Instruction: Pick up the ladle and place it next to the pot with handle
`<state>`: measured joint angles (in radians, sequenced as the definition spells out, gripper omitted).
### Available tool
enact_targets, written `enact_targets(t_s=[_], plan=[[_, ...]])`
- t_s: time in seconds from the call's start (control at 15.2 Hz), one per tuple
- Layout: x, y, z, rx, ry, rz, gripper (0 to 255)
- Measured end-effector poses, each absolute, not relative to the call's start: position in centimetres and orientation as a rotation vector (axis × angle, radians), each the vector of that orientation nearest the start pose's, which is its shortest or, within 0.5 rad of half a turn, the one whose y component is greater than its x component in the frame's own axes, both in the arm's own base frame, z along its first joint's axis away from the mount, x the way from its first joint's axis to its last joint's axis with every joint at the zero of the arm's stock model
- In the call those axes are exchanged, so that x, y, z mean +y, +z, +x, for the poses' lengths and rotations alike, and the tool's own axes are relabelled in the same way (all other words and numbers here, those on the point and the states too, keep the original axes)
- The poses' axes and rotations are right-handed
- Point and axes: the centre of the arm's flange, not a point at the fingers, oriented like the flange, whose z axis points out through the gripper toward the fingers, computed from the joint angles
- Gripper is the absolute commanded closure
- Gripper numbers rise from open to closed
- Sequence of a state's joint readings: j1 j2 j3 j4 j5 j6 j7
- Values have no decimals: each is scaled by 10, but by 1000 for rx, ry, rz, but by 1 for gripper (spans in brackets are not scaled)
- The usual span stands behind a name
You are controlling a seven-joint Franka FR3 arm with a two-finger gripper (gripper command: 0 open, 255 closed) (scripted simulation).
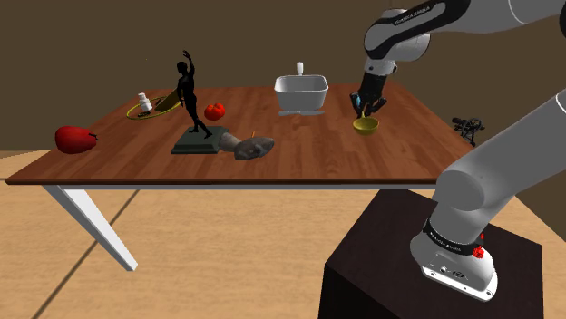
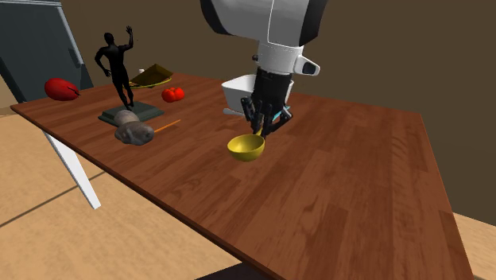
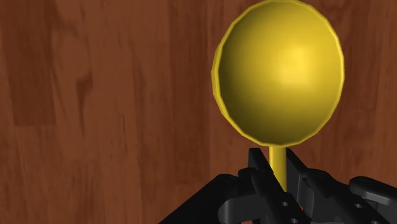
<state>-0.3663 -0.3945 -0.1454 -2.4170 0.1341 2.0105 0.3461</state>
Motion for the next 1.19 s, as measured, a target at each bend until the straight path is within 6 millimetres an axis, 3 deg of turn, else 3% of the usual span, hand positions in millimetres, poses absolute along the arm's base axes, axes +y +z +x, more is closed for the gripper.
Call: enact_targets(t_s=[1.19], plan=[[-202,548,372,1295,6,-2666,255]])
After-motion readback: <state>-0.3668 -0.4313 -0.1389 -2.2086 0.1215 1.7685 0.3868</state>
